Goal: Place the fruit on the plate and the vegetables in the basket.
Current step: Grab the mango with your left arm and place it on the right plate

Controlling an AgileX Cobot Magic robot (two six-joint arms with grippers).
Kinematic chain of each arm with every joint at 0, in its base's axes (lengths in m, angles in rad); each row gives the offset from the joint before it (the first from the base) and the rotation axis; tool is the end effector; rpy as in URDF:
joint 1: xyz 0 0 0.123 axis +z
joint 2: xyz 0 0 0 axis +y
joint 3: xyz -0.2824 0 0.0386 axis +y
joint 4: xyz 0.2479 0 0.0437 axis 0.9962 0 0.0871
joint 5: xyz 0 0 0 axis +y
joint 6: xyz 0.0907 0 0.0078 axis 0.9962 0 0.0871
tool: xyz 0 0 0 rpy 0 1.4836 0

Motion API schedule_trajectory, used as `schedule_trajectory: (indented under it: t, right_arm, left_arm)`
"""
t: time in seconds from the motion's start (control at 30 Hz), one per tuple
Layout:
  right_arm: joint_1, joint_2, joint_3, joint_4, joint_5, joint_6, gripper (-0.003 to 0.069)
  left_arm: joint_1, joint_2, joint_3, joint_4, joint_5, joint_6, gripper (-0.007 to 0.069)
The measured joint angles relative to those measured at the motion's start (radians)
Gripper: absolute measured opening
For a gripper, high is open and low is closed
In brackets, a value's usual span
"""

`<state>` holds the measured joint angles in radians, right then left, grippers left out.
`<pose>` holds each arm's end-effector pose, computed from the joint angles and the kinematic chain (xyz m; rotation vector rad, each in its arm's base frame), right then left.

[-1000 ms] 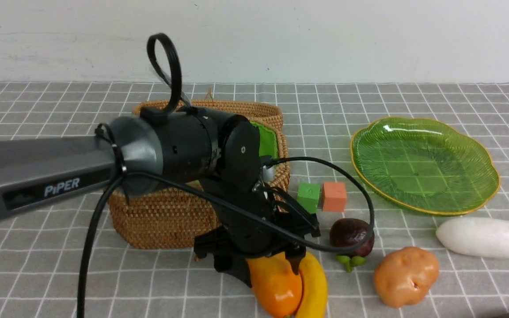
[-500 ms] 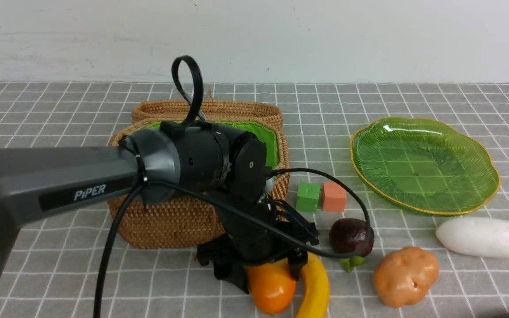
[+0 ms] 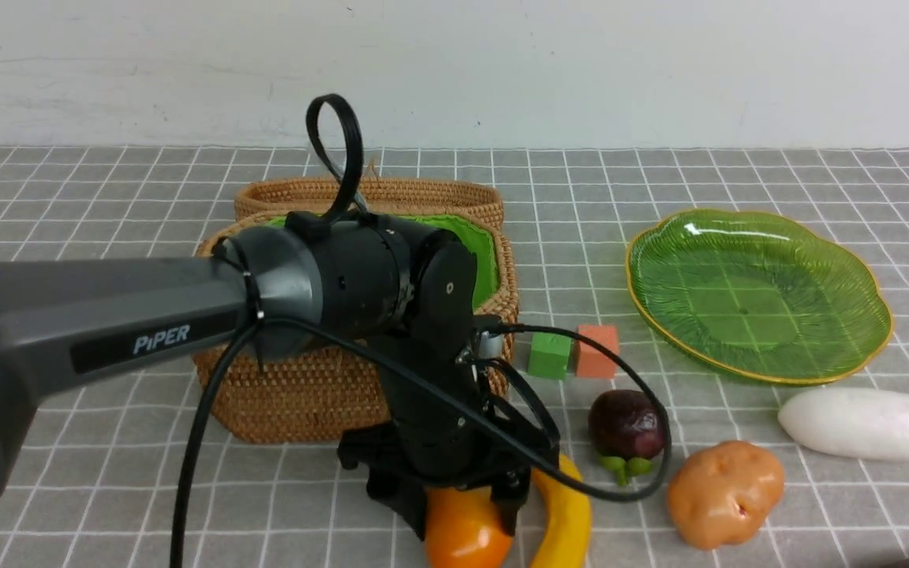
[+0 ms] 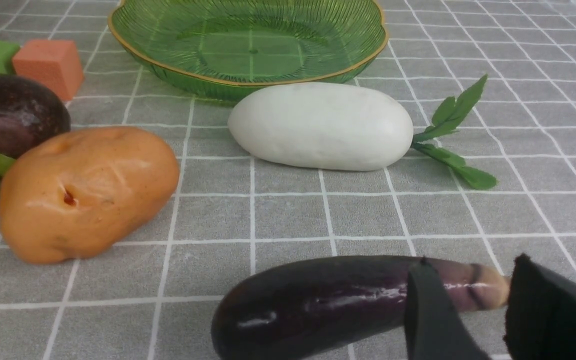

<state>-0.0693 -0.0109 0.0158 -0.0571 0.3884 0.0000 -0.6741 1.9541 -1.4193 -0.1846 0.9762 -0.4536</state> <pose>0.0518 -0.0056 0.1735 0.0303 1.8773 -0.1043 0.2966 -0.2547 0.1928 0.1976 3.0794 -0.3310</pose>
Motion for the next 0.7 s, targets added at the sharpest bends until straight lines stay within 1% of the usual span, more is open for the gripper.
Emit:
schedule_trajectory:
  t: [0.03,0.3,0.33,0.4,0.47,0.53,0.57,0.6,0.63,0.7]
  right_arm:
    - [0.000,0.000,0.000,0.000,0.000,0.000,0.0241]
    - [0.000,0.000,0.000,0.000,0.000,0.000,0.0241]
    - [0.000,0.000,0.000,0.000,0.000,0.000,0.0241]
    - [0.000,0.000,0.000,0.000,0.000,0.000,0.0241]
    - [0.000,0.000,0.000,0.000,0.000,0.000,0.0241]
    - [0.000,0.000,0.000,0.000,0.000,0.000,0.0241]
    - [0.000,0.000,0.000,0.000,0.000,0.000,0.0241]
    - [0.000,0.000,0.000,0.000,0.000,0.000,0.0241]
    - [0.000,0.000,0.000,0.000,0.000,0.000,0.0241]
    - [0.000,0.000,0.000,0.000,0.000,0.000,0.0241]
  left_arm:
    - [0.000,0.000,-0.001,0.000,0.003,0.000,0.0542]
    - [0.000,-0.085,-0.081,-0.039,0.080,0.111,0.0542]
    - [0.000,-0.111,-0.128,-0.053,0.107,0.142,0.0542]
    - [0.000,-0.130,-0.191,-0.059,0.124,0.167,0.0542]
    - [0.000,-0.133,-0.257,-0.060,0.114,0.193,0.0542]
    - [0.000,-0.133,-0.301,-0.060,0.087,0.207,0.0542]
    - [0.000,-0.121,-0.363,-0.059,0.011,0.237,0.0542]
    - [0.000,-0.116,-0.370,-0.059,0.000,0.241,0.0542]
    - [0.000,-0.088,-0.424,-0.067,-0.113,0.276,0.0542]
    - [0.000,-0.038,-0.467,-0.106,-0.263,0.330,0.0542]
